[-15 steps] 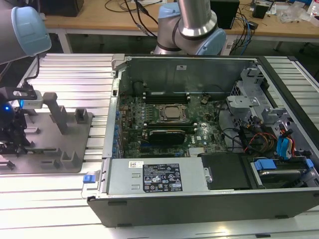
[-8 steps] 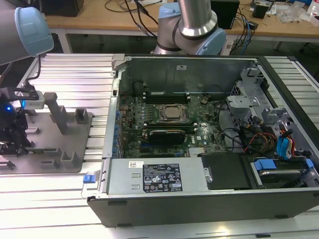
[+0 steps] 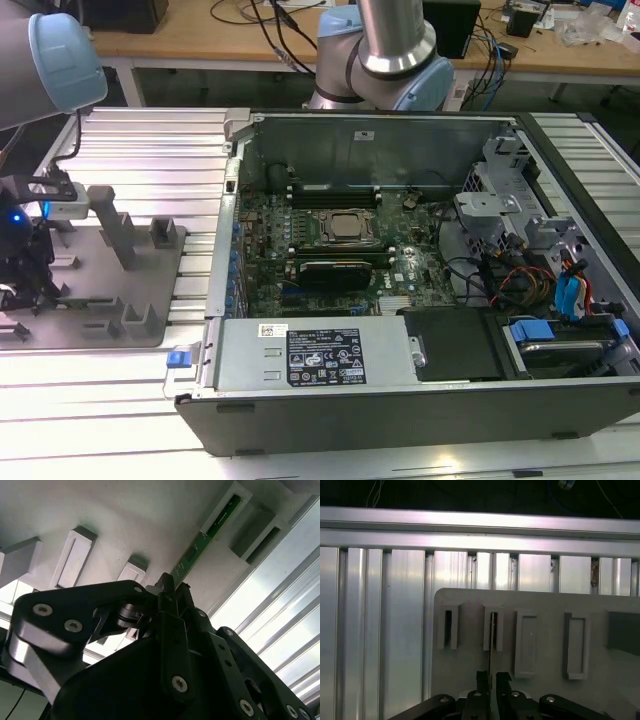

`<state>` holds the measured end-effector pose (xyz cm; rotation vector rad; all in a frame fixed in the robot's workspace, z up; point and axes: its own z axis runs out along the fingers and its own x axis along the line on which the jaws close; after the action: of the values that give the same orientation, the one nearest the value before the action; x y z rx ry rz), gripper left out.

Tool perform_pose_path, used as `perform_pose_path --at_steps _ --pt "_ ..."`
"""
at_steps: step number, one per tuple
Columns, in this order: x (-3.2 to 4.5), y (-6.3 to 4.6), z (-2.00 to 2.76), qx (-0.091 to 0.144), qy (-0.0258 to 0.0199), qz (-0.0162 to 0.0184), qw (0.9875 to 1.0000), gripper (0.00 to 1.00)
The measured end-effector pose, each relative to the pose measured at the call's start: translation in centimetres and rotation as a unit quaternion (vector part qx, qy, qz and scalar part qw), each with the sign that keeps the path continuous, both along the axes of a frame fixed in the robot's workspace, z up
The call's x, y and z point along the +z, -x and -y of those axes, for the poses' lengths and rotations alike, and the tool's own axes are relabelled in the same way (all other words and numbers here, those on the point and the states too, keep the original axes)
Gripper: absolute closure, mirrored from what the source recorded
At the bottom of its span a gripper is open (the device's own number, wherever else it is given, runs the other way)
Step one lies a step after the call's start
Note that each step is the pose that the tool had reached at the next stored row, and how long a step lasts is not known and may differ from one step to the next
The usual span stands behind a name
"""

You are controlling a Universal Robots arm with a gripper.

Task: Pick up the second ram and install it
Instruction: 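Pick up the second ram and move it above second insertion slot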

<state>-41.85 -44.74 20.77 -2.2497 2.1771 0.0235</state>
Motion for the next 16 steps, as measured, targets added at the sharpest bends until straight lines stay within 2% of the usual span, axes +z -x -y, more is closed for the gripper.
perform_pose_path --at_steps 11,12,16 --pt "-0.01 0.01 -0.01 0.000 -0.0002 0.0001 1.0000 0.81" --pt "-0.02 0.01 -0.02 0.000 -0.0002 0.0001 1.0000 0.90" --pt "-0.02 0.01 -0.04 -0.003 -0.0002 0.0001 1.0000 0.90"
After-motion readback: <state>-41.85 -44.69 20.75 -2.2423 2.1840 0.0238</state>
